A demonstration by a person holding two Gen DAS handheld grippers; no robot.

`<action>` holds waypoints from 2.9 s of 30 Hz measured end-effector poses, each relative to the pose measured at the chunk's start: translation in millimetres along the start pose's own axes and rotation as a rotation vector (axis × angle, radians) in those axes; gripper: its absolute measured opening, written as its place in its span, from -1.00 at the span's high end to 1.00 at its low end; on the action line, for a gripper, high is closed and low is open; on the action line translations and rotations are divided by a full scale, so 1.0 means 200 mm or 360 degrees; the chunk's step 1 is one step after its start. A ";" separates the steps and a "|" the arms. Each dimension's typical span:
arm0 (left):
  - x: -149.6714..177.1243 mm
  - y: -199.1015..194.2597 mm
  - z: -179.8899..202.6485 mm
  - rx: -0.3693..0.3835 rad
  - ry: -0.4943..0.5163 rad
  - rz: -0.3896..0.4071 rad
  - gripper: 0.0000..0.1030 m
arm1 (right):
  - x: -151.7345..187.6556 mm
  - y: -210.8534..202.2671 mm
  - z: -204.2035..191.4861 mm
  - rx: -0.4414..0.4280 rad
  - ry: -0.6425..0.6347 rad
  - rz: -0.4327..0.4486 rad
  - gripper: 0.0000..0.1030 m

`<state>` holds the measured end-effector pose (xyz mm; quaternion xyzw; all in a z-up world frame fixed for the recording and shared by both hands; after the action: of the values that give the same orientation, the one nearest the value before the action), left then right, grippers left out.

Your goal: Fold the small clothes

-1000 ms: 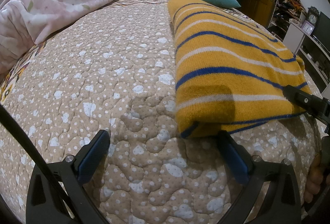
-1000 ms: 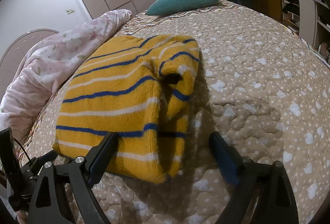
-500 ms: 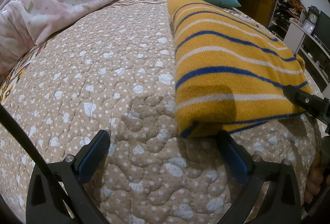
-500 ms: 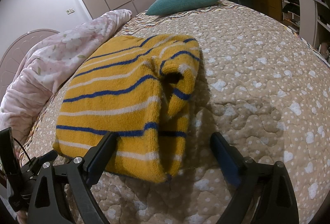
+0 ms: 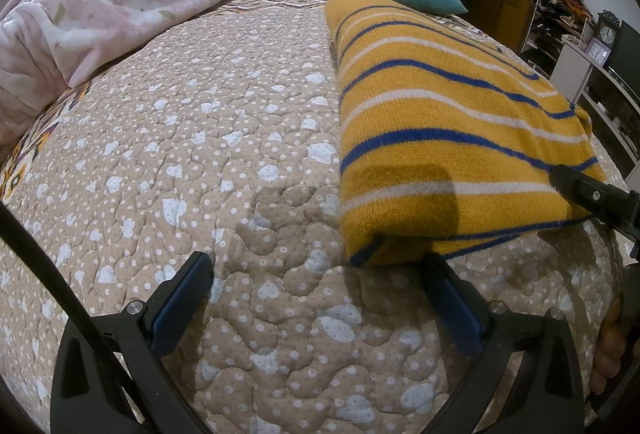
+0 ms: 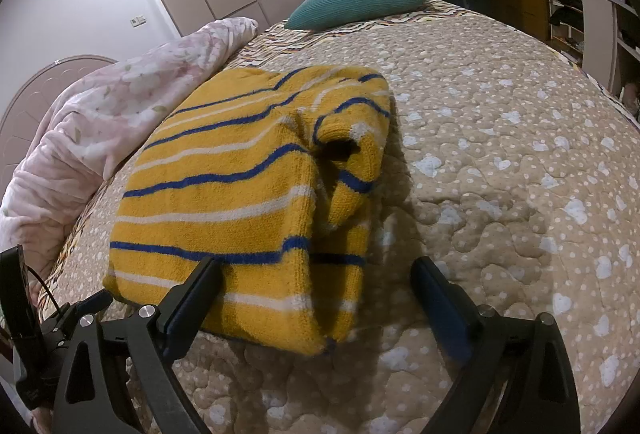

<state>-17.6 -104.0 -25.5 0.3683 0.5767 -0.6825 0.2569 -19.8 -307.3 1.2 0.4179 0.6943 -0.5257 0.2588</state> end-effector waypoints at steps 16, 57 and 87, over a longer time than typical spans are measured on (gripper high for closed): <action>0.00 0.00 0.00 -0.0004 0.0000 0.0010 -1.00 | 0.01 0.00 -0.02 -0.0018 -0.0011 0.0003 -0.96; -0.34 0.06 -0.01 0.0029 -0.0095 0.0041 -0.83 | -0.39 0.27 0.05 -0.0084 0.0118 -0.0061 -0.03; -0.18 -0.82 0.21 -0.0019 0.0086 0.0569 -1.00 | 0.10 -0.68 -0.07 0.0236 -0.0176 0.0157 -0.62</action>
<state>-131.6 -114.6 104.2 0.4815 0.5129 -0.6123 0.3608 -145.6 -300.3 59.4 0.4399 0.6167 -0.5845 0.2908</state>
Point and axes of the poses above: each gripper's, at about its wrist camera, not at the fingertips, and y roughly the way its jaws point, z to its right, x to its underside, the point moved 3 cm from there along y, roughly the way its jaws point, and after that the axes turned 15 degrees about z, right-handed, at the moved point
